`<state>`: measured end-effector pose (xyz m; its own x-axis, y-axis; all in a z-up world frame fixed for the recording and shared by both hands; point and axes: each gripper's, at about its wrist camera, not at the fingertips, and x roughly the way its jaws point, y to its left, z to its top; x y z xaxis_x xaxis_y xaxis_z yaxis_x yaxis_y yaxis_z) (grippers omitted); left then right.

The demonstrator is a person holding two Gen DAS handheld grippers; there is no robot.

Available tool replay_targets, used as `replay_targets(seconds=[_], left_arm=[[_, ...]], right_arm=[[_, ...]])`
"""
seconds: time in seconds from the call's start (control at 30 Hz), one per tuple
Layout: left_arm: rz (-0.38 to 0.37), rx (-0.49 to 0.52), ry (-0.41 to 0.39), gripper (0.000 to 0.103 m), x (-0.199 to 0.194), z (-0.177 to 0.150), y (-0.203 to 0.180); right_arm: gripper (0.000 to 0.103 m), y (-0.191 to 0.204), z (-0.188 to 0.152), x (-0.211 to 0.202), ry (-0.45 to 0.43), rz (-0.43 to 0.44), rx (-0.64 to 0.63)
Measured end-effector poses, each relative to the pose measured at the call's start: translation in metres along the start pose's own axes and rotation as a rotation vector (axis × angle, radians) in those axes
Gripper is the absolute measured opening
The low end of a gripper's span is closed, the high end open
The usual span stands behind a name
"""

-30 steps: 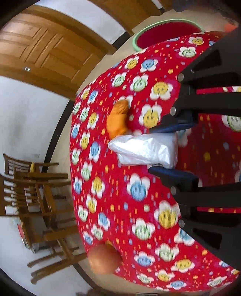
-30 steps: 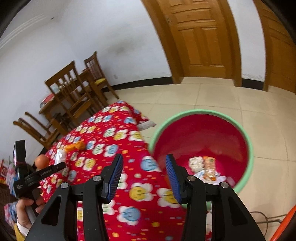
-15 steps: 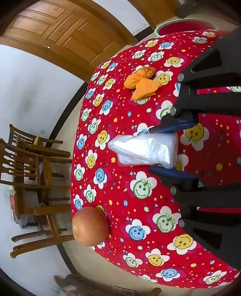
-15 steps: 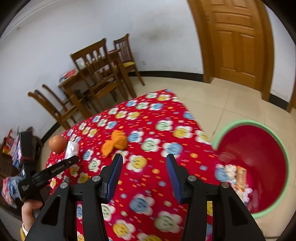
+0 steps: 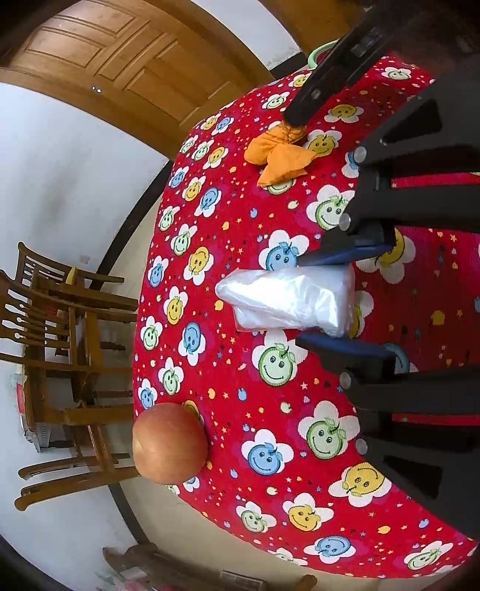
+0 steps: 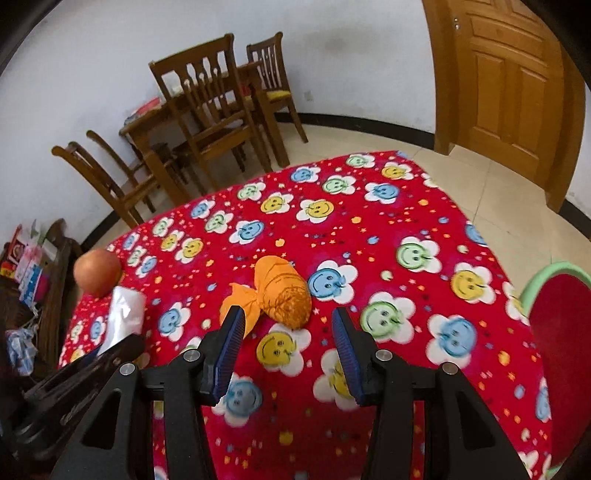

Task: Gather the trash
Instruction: 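Grasp the orange cloth with the right tool while the left tool holds the bag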

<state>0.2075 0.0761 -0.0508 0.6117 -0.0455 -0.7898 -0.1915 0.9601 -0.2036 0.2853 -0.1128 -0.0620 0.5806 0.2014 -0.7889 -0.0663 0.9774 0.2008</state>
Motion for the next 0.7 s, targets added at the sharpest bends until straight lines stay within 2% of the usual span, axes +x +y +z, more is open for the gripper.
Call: replay_targets(seconds=[0.37,0.4,0.47,0.53,0.7], left_arm=[[-0.008,0.003,0.0,0.036,-0.002,-0.002,0.001],[-0.008,0.003,0.001,0.036,-0.002,-0.003,0.0],[-0.01,0.003,0.003,0.036,-0.001,-0.003,0.0],[-0.01,0.002,0.001,0.036,-0.002,-0.003,0.0],[-0.014,0.005,-0.004,0.036,-0.002,-0.003,0.0]], right_arm=[[0.049,0.003,0.005,0.029,0.029,0.001,0.002],[0.042,0.003,0.004,0.029,0.026,0.003,-0.001],[0.037,0.005,0.003,0.029,0.031,0.011,-0.006],[0.025,0.007,0.002,0.029,0.025,0.006,-0.018],[0.022,0.005,0.001,0.022,0.012,0.018,-0.007]])
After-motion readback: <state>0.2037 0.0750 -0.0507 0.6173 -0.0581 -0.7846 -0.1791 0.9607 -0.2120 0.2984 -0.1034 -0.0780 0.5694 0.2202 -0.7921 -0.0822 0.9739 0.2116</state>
